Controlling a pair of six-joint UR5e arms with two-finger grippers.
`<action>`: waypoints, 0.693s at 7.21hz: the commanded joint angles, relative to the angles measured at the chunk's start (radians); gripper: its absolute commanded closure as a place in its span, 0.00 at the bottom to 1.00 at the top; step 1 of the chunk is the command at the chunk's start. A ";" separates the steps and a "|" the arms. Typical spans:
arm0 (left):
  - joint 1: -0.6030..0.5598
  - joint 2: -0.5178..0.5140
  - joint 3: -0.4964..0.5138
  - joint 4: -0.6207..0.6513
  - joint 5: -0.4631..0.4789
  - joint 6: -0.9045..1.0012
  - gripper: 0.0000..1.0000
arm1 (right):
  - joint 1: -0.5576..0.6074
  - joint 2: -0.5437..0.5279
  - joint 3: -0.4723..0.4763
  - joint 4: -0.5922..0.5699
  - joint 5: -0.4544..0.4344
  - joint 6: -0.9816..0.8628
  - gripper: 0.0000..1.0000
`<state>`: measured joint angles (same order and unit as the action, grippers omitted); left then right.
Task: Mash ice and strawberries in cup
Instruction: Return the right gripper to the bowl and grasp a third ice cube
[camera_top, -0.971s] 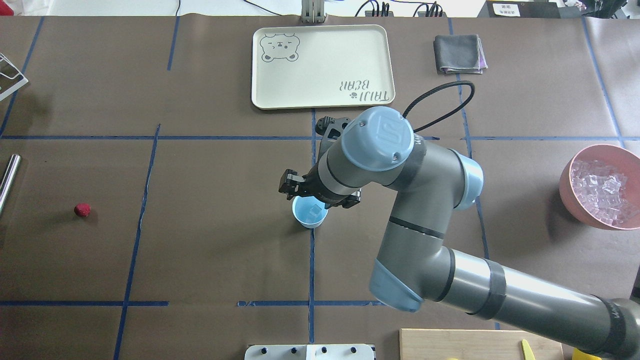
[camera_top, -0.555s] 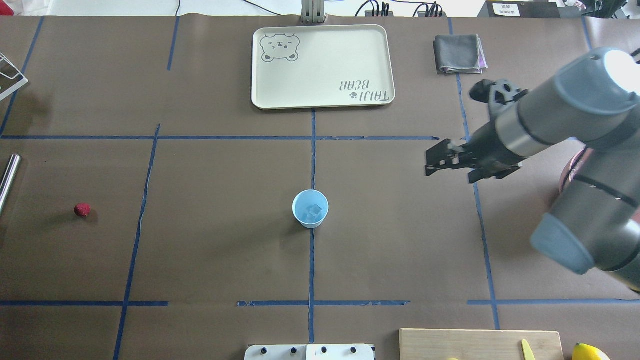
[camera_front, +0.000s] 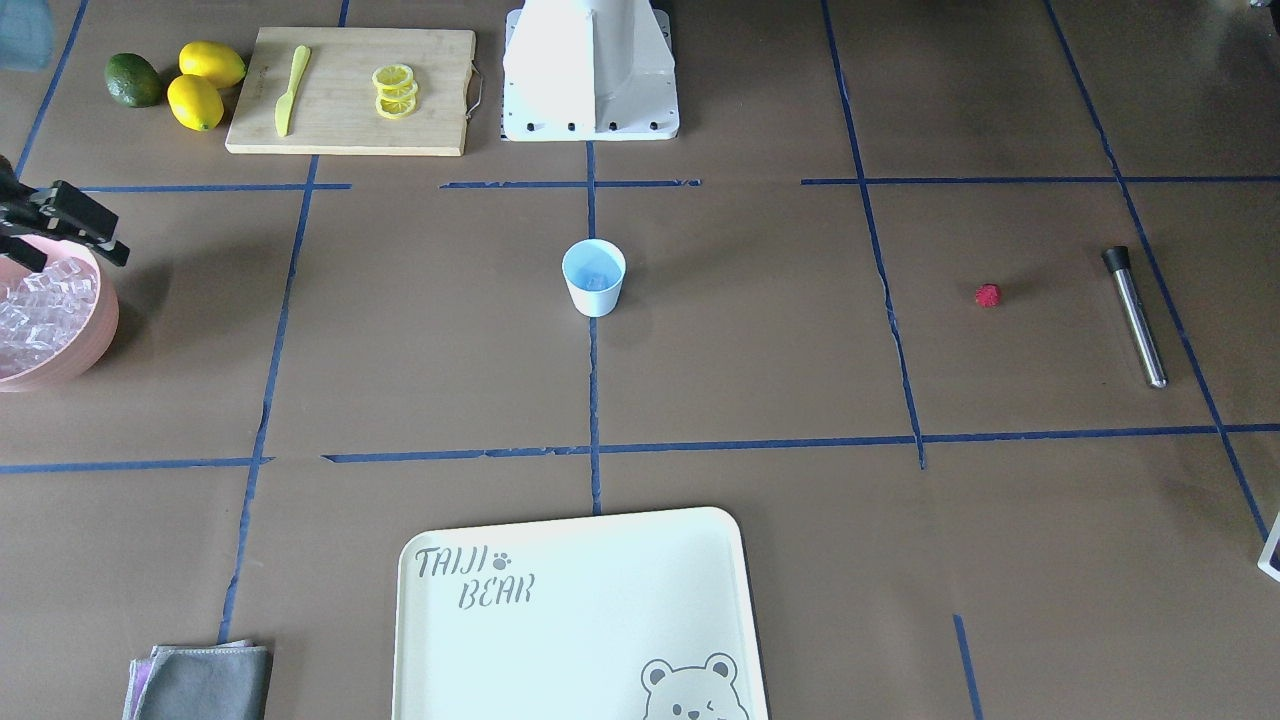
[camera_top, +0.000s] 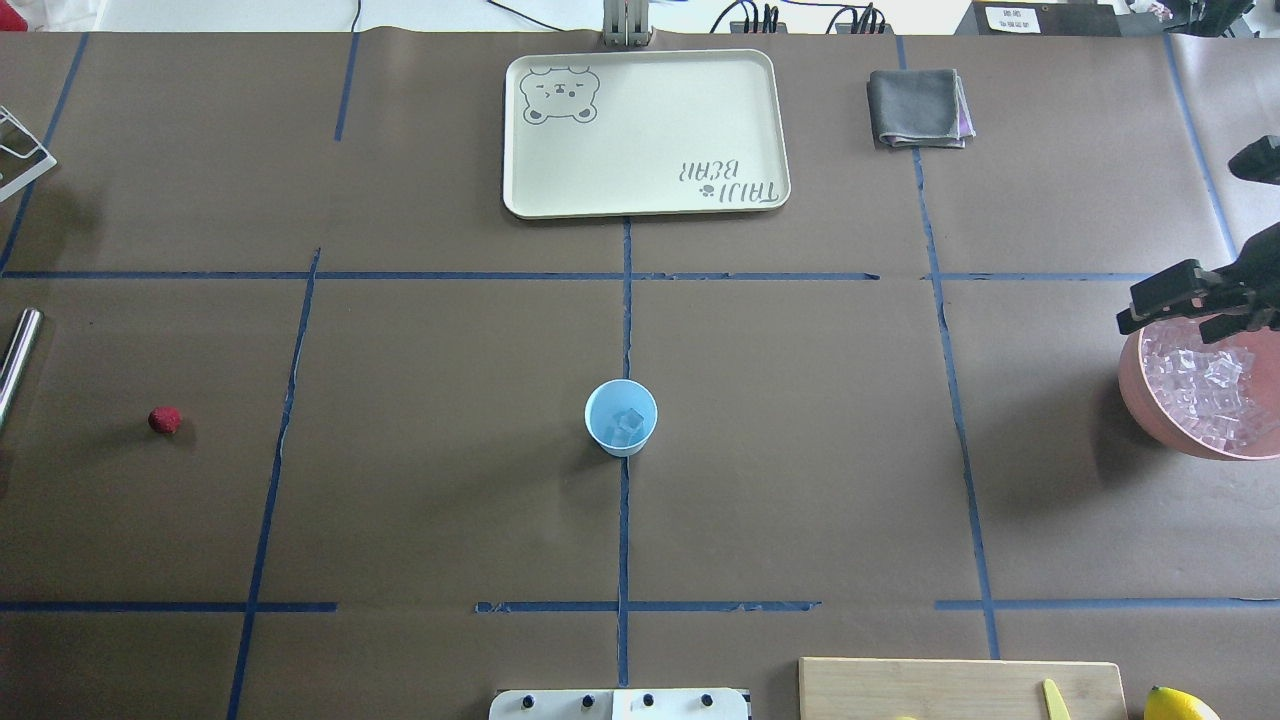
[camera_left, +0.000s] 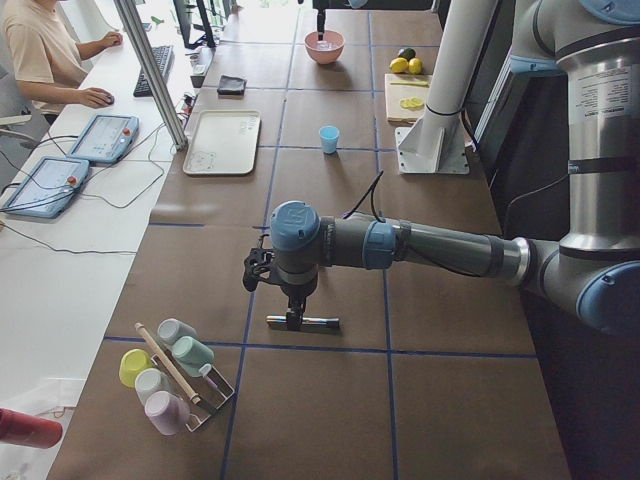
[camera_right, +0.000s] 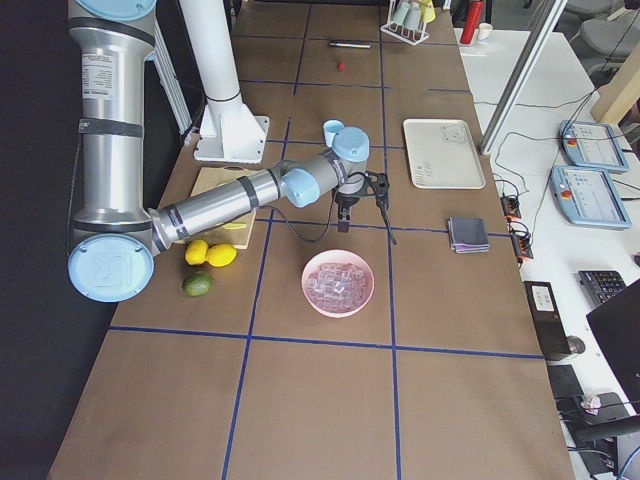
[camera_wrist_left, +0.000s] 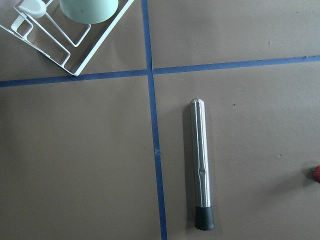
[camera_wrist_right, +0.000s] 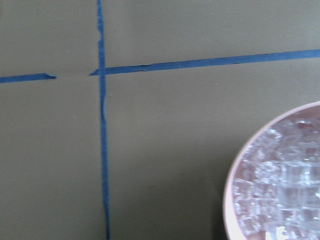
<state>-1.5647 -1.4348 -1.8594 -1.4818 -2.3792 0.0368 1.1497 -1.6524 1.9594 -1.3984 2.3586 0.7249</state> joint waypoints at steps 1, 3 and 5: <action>0.000 0.010 -0.007 0.000 0.000 0.000 0.00 | 0.039 -0.029 -0.117 -0.001 -0.054 -0.004 0.02; 0.000 0.011 -0.014 0.000 0.000 0.000 0.00 | 0.036 -0.015 -0.197 0.009 -0.079 0.053 0.02; 0.000 0.011 -0.014 0.000 0.000 0.000 0.00 | 0.021 -0.009 -0.218 0.009 -0.079 0.059 0.02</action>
<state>-1.5647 -1.4238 -1.8724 -1.4818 -2.3792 0.0368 1.1783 -1.6643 1.7623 -1.3910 2.2804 0.7798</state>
